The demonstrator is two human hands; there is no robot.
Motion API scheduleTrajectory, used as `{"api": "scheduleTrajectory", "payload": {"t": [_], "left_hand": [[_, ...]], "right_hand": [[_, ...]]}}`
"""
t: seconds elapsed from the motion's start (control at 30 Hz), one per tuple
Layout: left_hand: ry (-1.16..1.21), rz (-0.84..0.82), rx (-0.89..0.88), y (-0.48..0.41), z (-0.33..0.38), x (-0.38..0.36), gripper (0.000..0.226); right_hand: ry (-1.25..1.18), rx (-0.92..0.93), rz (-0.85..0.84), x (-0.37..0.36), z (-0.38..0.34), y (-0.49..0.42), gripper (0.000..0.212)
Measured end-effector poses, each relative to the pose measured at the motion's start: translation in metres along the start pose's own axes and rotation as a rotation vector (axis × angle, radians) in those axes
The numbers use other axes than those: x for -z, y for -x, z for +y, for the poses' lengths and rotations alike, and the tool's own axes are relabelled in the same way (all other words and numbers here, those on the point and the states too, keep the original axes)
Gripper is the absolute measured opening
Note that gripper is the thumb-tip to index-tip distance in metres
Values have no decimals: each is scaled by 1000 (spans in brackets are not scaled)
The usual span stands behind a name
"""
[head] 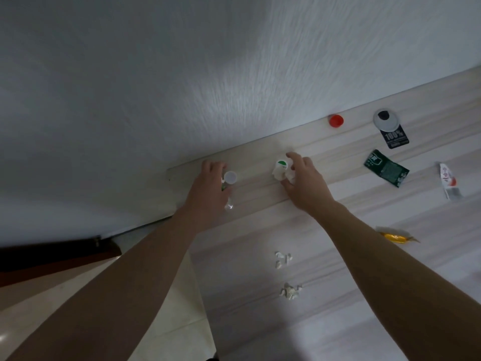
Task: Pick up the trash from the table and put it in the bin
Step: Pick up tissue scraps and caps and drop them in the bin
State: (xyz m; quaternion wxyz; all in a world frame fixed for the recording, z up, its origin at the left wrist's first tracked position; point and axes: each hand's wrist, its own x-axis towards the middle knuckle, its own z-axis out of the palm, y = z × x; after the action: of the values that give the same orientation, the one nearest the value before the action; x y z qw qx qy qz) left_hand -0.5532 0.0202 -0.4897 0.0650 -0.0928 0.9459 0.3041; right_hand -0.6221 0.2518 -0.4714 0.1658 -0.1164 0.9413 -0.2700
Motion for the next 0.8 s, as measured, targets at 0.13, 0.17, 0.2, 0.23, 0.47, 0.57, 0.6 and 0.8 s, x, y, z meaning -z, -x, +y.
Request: {"api": "scheduleTrajectory", "payload": {"t": [0.13, 0.17, 0.2, 0.23, 0.47, 0.57, 0.6, 0.8], "left_hand": [[-34, -39, -8, -5, -2, -5, 41], [-48, -42, -6, -6, -1, -5, 39], [-64, -44, -5, -7, 0, -5, 37], [-82, -45, -8, -9, 1, -5, 33], [-89, -80, -26, -13, -1, -7, 24], [-76, -74, -28, -12, -1, -7, 24], [-68, -73, -26, -11, 0, -6, 23], [-22, -81, -16, -3, 7, 0, 25]], "right_hand": [[37, 14, -51, -2, 0, -15, 65], [46, 11, -66, -2, 0, -18, 65], [55, 6, -81, -2, 0, -21, 64], [63, 5, -93, -3, 1, -24, 63], [136, 45, -77, -11, 4, -34, 37], [129, 39, -85, -13, 5, -34, 37], [126, 37, -88, -13, 5, -33, 37], [101, 22, -80, -8, 2, -20, 36]]}}
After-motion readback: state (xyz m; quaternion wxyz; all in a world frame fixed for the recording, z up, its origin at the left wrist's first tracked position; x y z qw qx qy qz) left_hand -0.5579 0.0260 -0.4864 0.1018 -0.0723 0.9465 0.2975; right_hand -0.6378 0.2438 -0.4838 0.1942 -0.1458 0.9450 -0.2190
